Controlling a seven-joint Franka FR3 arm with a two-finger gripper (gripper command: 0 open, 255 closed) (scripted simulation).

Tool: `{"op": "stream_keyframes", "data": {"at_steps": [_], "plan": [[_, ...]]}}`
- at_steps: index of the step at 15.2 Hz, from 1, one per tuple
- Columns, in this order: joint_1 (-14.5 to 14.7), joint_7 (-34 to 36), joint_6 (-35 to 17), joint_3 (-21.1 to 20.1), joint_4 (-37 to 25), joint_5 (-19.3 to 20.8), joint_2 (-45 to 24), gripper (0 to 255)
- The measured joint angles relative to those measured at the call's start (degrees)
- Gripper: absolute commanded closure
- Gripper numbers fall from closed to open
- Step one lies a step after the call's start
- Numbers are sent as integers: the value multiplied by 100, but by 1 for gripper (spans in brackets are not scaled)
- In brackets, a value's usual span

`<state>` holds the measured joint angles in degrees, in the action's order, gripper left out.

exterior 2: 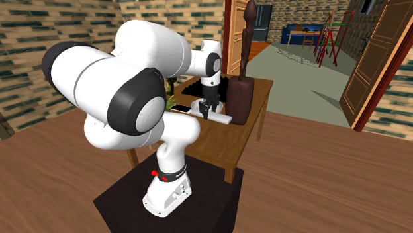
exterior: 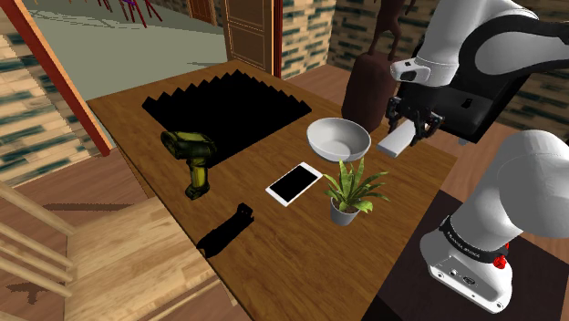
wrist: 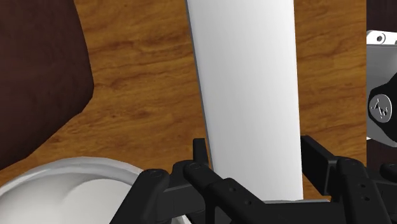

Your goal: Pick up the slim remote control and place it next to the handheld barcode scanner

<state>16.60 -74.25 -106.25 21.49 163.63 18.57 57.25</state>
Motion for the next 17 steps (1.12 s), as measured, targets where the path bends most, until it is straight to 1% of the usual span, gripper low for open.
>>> {"op": "stream_keyframes", "data": {"at_steps": [8, 17], "plan": [[106, 0, 650, -216, -578, -220, 78, 255], [197, -33, 1285, -382, -1292, -397, 5, 255]]}}
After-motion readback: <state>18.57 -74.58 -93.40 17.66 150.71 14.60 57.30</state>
